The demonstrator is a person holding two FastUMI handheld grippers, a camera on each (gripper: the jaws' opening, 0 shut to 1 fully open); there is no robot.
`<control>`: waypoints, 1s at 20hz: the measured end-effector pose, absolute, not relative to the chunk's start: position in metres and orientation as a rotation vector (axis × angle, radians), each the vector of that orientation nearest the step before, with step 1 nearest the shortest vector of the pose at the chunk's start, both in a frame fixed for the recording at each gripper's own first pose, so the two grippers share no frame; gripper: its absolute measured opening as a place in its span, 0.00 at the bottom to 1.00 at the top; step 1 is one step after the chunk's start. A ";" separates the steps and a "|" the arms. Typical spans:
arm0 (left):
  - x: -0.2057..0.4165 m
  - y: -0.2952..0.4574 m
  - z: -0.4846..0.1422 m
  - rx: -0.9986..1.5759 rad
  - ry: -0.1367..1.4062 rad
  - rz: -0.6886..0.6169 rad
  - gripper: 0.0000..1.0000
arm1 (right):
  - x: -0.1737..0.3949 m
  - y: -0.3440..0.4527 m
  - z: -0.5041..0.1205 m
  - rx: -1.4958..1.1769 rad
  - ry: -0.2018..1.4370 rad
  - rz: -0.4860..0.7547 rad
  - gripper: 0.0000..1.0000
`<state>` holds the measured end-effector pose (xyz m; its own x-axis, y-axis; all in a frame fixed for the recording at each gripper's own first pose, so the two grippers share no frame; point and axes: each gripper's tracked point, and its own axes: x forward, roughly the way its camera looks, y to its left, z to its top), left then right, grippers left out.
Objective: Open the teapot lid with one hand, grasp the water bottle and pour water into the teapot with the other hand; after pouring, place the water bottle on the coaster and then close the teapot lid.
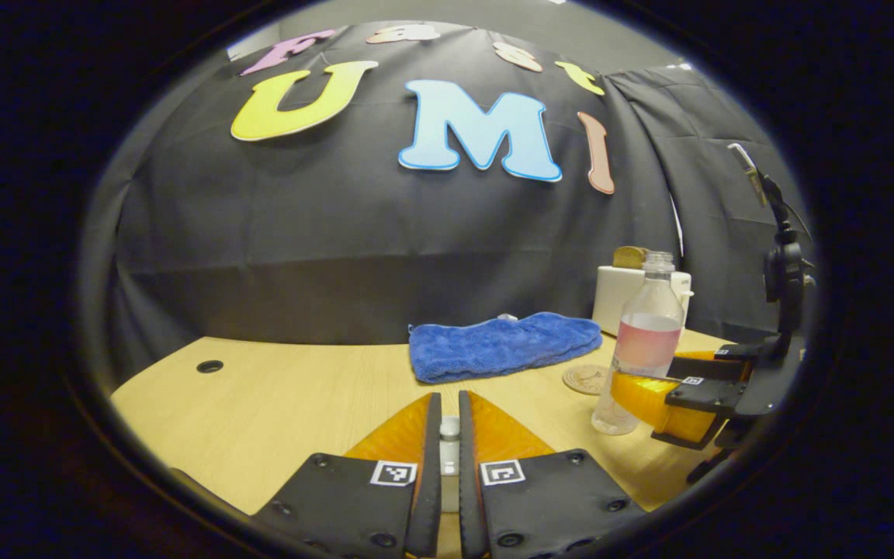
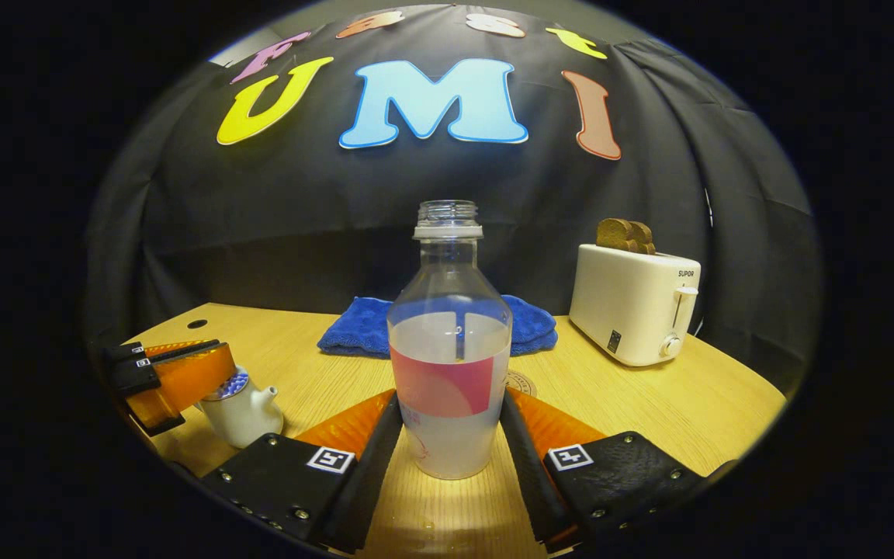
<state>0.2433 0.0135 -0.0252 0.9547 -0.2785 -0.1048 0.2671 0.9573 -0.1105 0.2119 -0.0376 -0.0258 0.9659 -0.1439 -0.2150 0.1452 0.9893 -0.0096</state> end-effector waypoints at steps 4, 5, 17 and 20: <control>0.241 0.020 -0.014 -0.153 0.072 -0.277 0.17 | 0.210 -0.039 -0.026 0.009 0.219 -0.143 0.76; 0.240 0.022 -0.012 -0.166 0.060 -0.275 0.17 | 0.210 -0.038 -0.026 0.010 0.219 -0.143 0.74; 0.221 0.077 -0.005 -0.097 0.019 -0.188 0.17 | 0.209 -0.026 -0.021 -0.066 0.193 -0.104 0.73; 0.218 0.108 -0.013 -0.090 0.038 -0.146 0.17 | 0.207 -0.032 -0.022 -0.126 0.201 -0.130 0.73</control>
